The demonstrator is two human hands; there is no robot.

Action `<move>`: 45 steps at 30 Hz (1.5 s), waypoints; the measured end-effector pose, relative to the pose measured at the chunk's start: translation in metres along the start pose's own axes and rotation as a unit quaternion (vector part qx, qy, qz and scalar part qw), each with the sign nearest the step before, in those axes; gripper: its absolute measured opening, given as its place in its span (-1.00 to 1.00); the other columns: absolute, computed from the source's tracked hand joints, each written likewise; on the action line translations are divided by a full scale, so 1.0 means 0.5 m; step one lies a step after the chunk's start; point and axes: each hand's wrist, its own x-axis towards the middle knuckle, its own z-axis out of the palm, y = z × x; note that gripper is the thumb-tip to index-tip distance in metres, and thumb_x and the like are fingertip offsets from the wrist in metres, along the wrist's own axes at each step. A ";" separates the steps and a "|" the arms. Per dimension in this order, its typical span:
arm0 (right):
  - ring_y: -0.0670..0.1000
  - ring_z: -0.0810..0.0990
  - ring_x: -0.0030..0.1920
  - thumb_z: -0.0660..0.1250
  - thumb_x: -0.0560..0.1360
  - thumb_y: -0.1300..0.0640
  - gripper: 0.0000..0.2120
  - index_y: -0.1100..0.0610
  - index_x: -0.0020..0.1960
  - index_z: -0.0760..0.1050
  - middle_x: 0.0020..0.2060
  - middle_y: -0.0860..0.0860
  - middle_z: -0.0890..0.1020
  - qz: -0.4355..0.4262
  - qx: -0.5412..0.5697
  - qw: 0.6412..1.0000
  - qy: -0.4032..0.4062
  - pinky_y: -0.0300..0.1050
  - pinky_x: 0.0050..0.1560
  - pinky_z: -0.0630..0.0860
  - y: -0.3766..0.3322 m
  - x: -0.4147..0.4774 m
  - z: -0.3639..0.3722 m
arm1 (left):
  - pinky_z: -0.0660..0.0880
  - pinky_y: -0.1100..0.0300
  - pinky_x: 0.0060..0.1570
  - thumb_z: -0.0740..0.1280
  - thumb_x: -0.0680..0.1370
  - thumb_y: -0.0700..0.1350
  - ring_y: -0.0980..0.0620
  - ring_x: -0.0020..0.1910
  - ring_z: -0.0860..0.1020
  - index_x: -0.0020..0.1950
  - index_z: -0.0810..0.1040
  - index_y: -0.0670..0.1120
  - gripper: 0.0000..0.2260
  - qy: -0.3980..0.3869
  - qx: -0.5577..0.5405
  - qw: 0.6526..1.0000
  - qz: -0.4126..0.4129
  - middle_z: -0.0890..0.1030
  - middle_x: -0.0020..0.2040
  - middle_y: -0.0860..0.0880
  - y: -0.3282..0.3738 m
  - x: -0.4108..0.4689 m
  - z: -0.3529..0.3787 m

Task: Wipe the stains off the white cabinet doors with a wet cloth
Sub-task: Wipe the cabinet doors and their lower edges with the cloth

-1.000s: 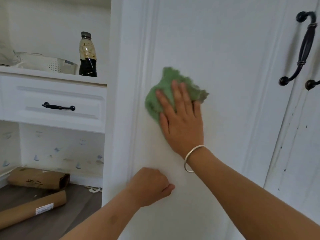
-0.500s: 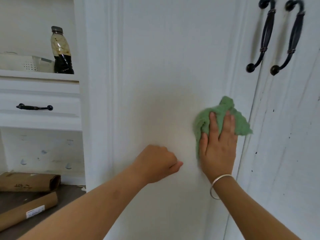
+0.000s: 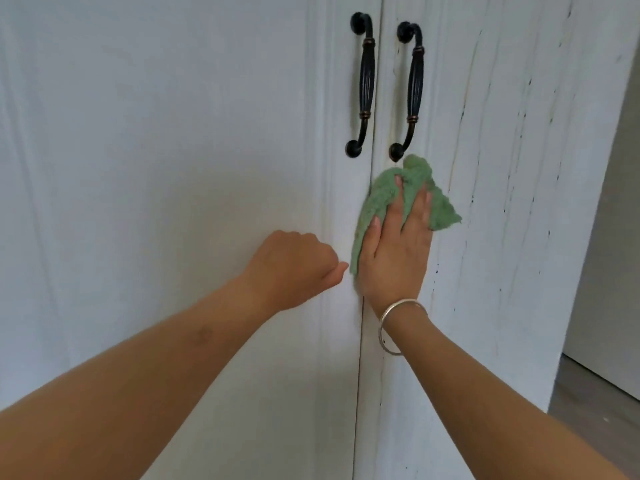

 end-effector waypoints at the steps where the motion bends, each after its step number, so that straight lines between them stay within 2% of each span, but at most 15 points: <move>1: 0.10 -0.04 0.57 -0.09 0.65 0.01 -0.49 0.03 0.58 -0.04 0.56 0.17 0.05 0.004 0.010 1.000 0.010 0.04 0.54 -0.03 0.001 -0.010 0.008 | 0.18 0.16 -0.39 0.06 0.64 0.11 -0.05 -0.44 0.34 -0.42 0.13 -0.07 -0.53 0.018 0.004 1.000 0.001 0.18 -0.48 0.03 -0.001 0.006 0.005; 4: 0.10 -0.03 0.57 -0.07 0.65 0.03 -0.49 0.01 0.58 -0.05 0.56 0.17 0.05 -0.008 0.020 1.000 -0.010 0.09 0.53 0.05 0.025 -0.083 0.019 | -0.07 0.32 -0.46 0.43 0.45 0.01 0.02 -0.61 0.02 -0.50 0.10 -0.05 -0.45 0.062 0.022 0.998 0.013 -0.09 -0.52 0.08 -0.006 -0.006 0.003; 8: 0.13 0.00 0.56 -0.04 0.64 0.02 -0.48 0.00 0.58 -0.04 0.55 0.17 0.03 -0.062 -0.024 0.996 -0.054 0.14 0.47 0.20 0.090 -0.164 0.014 | 0.00 0.34 -0.45 0.57 0.27 -0.04 0.03 -0.59 -0.05 -0.47 -0.05 -0.04 -0.30 0.094 0.027 0.995 0.018 -0.19 -0.45 0.05 -0.005 0.005 0.001; 10: 0.13 -0.01 0.56 -0.03 0.63 0.01 -0.47 -0.01 0.58 -0.05 0.55 0.17 0.03 -0.073 -0.028 0.995 -0.067 0.11 0.47 0.14 0.091 -0.151 0.009 | -0.03 0.32 -0.48 0.52 0.35 -0.01 0.07 -0.58 -0.09 -0.44 -0.09 -0.04 -0.30 0.047 0.032 0.998 -0.004 -0.12 -0.49 0.06 0.001 0.013 -0.012; 12: 0.15 -0.01 0.56 -0.01 0.63 0.02 -0.47 -0.01 0.57 -0.04 0.55 0.20 0.04 -0.098 -0.027 0.992 -0.069 0.09 0.50 0.09 0.076 -0.112 -0.001 | 0.16 0.22 -0.48 0.28 0.55 0.05 0.05 -0.57 0.12 -0.45 0.08 -0.06 -0.49 -0.010 0.010 1.000 -0.020 0.15 -0.52 0.03 0.005 0.028 -0.017; 14: 0.16 0.01 0.55 -0.01 0.64 0.03 -0.48 0.01 0.57 -0.01 0.54 0.23 0.06 -0.107 -0.029 0.993 -0.053 0.11 0.52 0.08 0.060 -0.047 -0.013 | 0.35 0.17 -0.36 0.12 0.61 0.03 0.03 -0.51 0.32 -0.42 0.23 -0.08 -0.59 -0.058 -0.070 0.994 -0.057 0.37 -0.47 0.02 0.012 0.043 -0.017; 19: 0.18 0.09 0.53 0.01 0.63 0.07 -0.50 0.05 0.56 0.11 0.52 0.23 0.14 -0.073 0.003 0.997 0.001 0.22 0.48 0.14 0.002 0.073 -0.015 | 0.39 0.28 -0.39 0.12 0.60 -0.02 0.09 -0.61 0.41 -0.41 0.36 -0.08 -0.62 -0.103 -0.106 0.987 -0.066 0.58 -0.46 -0.02 0.011 0.052 -0.033; 22: 0.15 0.08 0.54 0.01 0.63 0.07 -0.51 0.02 0.56 0.12 0.53 0.19 0.12 -0.060 0.016 0.998 0.016 0.19 0.49 0.14 -0.002 0.068 -0.010 | 0.46 0.21 -0.30 0.13 0.60 -0.02 0.07 -0.58 0.39 -0.42 0.32 -0.09 -0.61 -0.102 -0.102 0.987 -0.064 0.52 -0.46 0.00 0.009 0.052 -0.034; 26: 0.12 0.02 0.56 -0.05 0.65 0.04 -0.50 0.00 0.57 0.02 0.54 0.16 0.06 -0.064 0.019 0.998 -0.006 0.12 0.52 0.11 0.023 0.006 -0.007 | 0.38 0.17 -0.33 0.12 0.61 0.01 0.05 -0.53 0.31 -0.42 0.22 -0.09 -0.59 -0.052 -0.096 0.992 -0.064 0.35 -0.50 0.03 0.006 0.037 -0.019; 32: 0.09 -0.04 0.56 -0.13 0.64 -0.01 -0.47 -0.06 0.56 -0.22 0.55 0.16 0.05 -0.021 -0.006 0.999 -0.048 -0.01 0.51 -0.04 0.054 -0.082 -0.001 | 0.53 0.13 -0.29 0.09 0.62 0.02 0.03 -0.56 0.42 -0.41 0.29 -0.09 -0.59 -0.044 -0.154 0.981 -0.114 0.51 -0.47 -0.03 0.012 0.041 -0.026; 35: 0.11 -0.04 0.56 -0.13 0.63 -0.01 -0.47 0.03 0.58 -0.12 0.55 0.18 0.07 -0.030 -0.002 0.999 -0.045 0.02 0.53 -0.08 0.031 -0.026 -0.017 | 0.51 0.23 -0.36 0.09 0.61 0.02 0.05 -0.60 0.50 -0.42 0.35 -0.10 -0.58 -0.066 -0.218 0.964 -0.136 0.59 -0.45 -0.05 0.009 0.047 -0.040; 39: 0.12 -0.05 0.56 -0.06 0.63 0.07 -0.53 0.23 0.46 0.25 0.54 0.22 0.08 -0.011 0.005 1.000 -0.017 0.09 0.54 -0.03 0.003 0.092 -0.032 | 0.24 0.19 -0.47 0.07 0.63 0.07 0.03 -0.52 0.32 -0.45 0.20 -0.07 -0.54 0.048 -0.144 0.983 -0.106 0.30 -0.51 0.01 0.010 0.074 -0.072; 40: 0.13 -0.06 0.56 -0.03 0.63 0.10 -0.55 0.26 0.44 0.27 0.55 0.22 0.06 0.002 0.011 1.000 -0.011 0.10 0.54 -0.04 -0.003 0.109 -0.035 | 0.19 0.19 -0.46 0.05 0.63 0.07 0.03 -0.50 0.30 -0.45 0.19 -0.06 -0.54 0.070 -0.121 0.986 -0.093 0.27 -0.50 0.02 0.012 0.084 -0.082; 42: 0.11 -0.12 0.57 0.00 0.61 0.13 -0.51 0.24 0.52 0.16 0.56 0.19 -0.01 0.004 0.007 1.000 -0.018 0.05 0.54 -0.10 0.005 0.136 -0.047 | 0.20 0.18 -0.41 0.02 0.64 0.07 0.02 -0.45 0.32 -0.43 0.19 -0.05 -0.55 0.088 -0.096 0.990 -0.063 0.27 -0.48 0.02 0.017 0.115 -0.103; 45: 0.06 -0.17 0.56 -0.03 0.59 0.11 -0.45 0.17 0.56 0.05 0.56 0.17 0.00 -0.070 -0.034 0.996 -0.046 -0.04 0.51 -0.14 0.040 0.174 -0.080 | 0.21 0.16 -0.39 0.02 0.64 0.06 0.00 -0.45 0.34 -0.43 0.17 -0.04 -0.56 0.061 -0.096 0.993 -0.020 0.27 -0.47 0.03 0.029 0.155 -0.136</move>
